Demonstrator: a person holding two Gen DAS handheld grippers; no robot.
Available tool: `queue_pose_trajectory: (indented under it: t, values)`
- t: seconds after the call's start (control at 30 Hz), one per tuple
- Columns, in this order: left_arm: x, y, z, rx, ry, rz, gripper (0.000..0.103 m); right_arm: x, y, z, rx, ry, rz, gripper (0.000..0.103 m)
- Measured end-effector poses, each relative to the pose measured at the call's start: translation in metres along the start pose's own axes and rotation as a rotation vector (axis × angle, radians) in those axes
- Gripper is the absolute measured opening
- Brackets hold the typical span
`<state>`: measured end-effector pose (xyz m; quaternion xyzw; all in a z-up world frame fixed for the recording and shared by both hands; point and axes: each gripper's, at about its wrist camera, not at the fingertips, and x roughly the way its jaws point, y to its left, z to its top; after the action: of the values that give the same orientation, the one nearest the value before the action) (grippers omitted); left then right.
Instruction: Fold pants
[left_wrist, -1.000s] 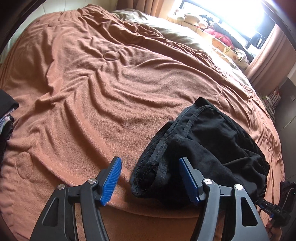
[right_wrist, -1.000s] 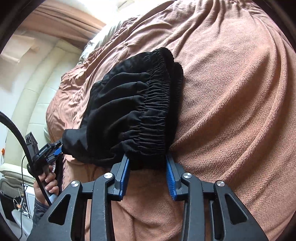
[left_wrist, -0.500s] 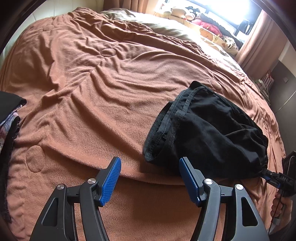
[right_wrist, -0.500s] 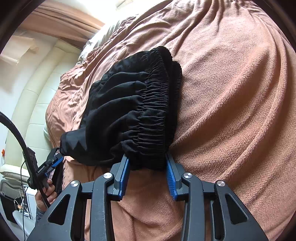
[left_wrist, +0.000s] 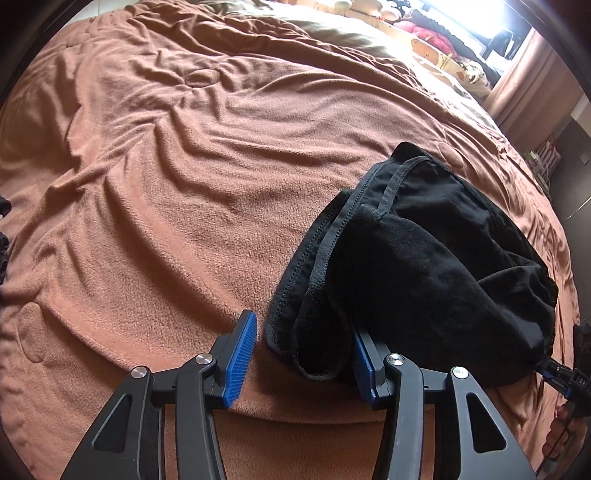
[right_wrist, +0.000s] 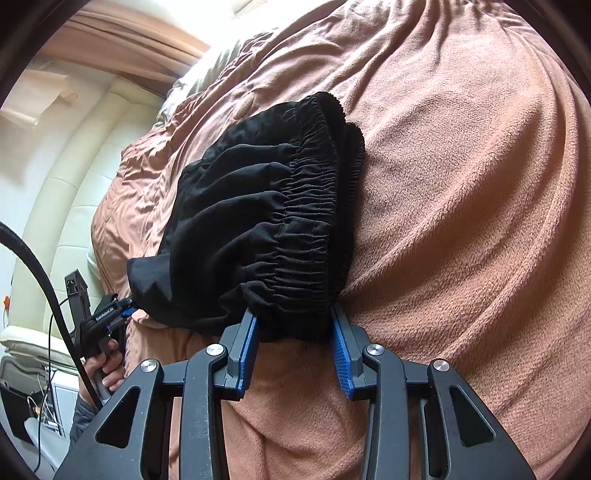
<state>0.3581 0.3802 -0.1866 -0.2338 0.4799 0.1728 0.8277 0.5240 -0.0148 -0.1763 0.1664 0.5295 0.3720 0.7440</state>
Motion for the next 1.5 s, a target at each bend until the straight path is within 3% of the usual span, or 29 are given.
queue_pose_trajectory:
  t: [0.23, 0.3, 0.33, 0.4, 0.5, 0.67, 0.97, 1.5]
  values:
    - [0.018, -0.003, 0.002, -0.013, 0.020, 0.013, 0.050, 0.004, 0.000, -0.001, 0.006, -0.009, 0.002, 0.034]
    - [0.017, -0.005, 0.001, -0.008, 0.011, 0.009, 0.032, 0.004, -0.001, -0.001, 0.008, -0.016, 0.006, 0.034]
    - [0.017, -0.006, 0.001, -0.010, 0.013, -0.009, 0.013, 0.004, 0.000, -0.001, 0.009, -0.021, 0.007, 0.033]
    - [0.010, -0.010, 0.001, -0.003, -0.002, -0.009, 0.009, 0.002, 0.002, -0.002, 0.001, -0.031, 0.002, 0.025]
    - [-0.006, -0.012, -0.001, -0.002, -0.033, -0.020, 0.008, -0.005, 0.009, -0.006, -0.018, -0.049, 0.005, 0.018]
    - [-0.037, -0.010, -0.009, -0.032, -0.056, -0.057, 0.008, -0.019, 0.014, -0.012, -0.034, -0.072, 0.036, 0.014]
    - [-0.086, -0.010, -0.041, -0.082, -0.081, -0.080, 0.008, -0.037, 0.011, -0.029, -0.046, -0.077, 0.071, 0.013]
    - [-0.141, 0.010, -0.127, -0.173, -0.102, -0.143, 0.008, -0.079, 0.021, -0.063, -0.114, -0.061, 0.086, 0.013]
